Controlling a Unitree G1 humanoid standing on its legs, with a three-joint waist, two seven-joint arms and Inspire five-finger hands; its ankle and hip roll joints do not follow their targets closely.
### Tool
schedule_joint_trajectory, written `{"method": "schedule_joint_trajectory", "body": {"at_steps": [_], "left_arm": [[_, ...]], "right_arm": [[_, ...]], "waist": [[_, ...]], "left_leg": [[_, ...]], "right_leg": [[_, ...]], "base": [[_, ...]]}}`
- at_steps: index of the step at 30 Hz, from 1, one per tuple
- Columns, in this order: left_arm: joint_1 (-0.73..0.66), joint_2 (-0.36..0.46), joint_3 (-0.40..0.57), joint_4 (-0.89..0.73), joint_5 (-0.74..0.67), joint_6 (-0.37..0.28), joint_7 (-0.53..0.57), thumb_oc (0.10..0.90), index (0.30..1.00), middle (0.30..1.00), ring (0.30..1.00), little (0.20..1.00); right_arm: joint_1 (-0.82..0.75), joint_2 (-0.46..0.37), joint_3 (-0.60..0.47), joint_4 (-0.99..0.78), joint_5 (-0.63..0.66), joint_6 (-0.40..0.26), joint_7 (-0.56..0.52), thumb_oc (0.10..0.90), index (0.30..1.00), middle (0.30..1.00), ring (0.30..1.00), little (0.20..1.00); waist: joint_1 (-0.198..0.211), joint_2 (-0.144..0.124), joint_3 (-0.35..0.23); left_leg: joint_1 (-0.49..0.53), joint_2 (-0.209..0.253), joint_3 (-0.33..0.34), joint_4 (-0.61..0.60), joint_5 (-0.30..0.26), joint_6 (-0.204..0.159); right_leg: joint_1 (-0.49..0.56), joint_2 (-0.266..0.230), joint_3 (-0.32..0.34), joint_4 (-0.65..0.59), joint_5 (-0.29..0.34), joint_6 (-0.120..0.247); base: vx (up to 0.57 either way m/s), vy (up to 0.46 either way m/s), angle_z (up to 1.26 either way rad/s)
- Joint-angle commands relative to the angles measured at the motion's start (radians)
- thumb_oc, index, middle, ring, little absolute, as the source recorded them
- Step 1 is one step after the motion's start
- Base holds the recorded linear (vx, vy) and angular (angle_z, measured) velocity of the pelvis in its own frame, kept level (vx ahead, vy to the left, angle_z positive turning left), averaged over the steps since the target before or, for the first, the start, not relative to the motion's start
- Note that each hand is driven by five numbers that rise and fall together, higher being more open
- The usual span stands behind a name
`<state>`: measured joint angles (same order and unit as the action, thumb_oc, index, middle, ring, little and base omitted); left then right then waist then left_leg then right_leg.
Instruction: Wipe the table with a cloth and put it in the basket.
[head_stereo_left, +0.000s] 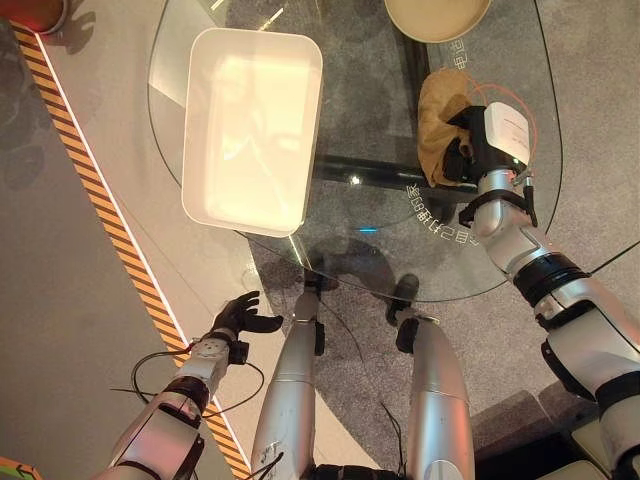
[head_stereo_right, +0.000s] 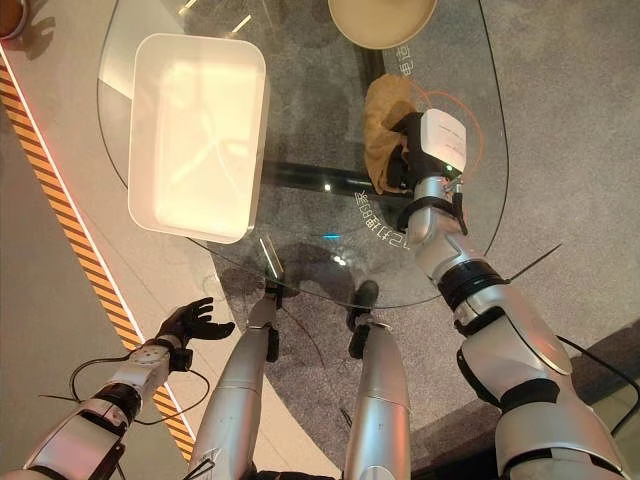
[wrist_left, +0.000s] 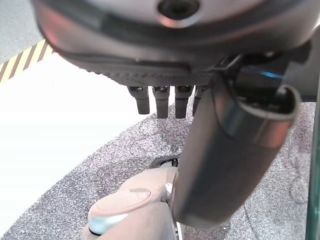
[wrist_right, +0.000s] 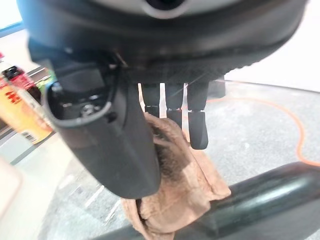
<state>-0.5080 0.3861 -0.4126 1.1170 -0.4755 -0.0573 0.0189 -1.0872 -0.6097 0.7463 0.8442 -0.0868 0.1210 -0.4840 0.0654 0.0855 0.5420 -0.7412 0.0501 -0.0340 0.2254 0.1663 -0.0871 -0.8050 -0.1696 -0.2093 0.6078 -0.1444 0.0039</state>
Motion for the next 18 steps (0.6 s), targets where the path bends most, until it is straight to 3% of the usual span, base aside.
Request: {"method": "schedule_joint_trajectory", "body": {"at_steps": [1, 18], "left_arm": [[0.033, -0.024, 0.009, 0.016, 0.007, -0.007, 0.038, 0.800, 0.900, 0.900, 0.900, 0.900], [0.041, -0.044, 0.021, 0.014, 0.021, -0.009, 0.045, 0.800, 0.900, 0.900, 0.900, 0.900]], "right_arm": [[-0.046, 0.033, 0.067, -0.126, -0.059, -0.066, 0.048, 0.100, 0.300, 0.300, 0.300, 0.200], [0.025, 0.069, 0.117, -0.283, -0.136, -0.101, 0.166, 0.100, 0.300, 0.300, 0.300, 0.200]], "waist": [[0.030, 0.020, -0.022], [0.020, 0.019, -0.022]], "left_leg": [[0.008, -0.052, 0.074, 0.115, -0.135, 0.049], [0.014, -0.051, 0.080, 0.103, -0.124, 0.041]], "right_leg": [[0.026, 0.027, 0.009, -0.160, 0.111, 0.050], [0.024, 0.022, 0.010, -0.161, 0.113, 0.053]], "base": [[0.00, 0.000, 0.00], [0.00, 0.000, 0.01]]}}
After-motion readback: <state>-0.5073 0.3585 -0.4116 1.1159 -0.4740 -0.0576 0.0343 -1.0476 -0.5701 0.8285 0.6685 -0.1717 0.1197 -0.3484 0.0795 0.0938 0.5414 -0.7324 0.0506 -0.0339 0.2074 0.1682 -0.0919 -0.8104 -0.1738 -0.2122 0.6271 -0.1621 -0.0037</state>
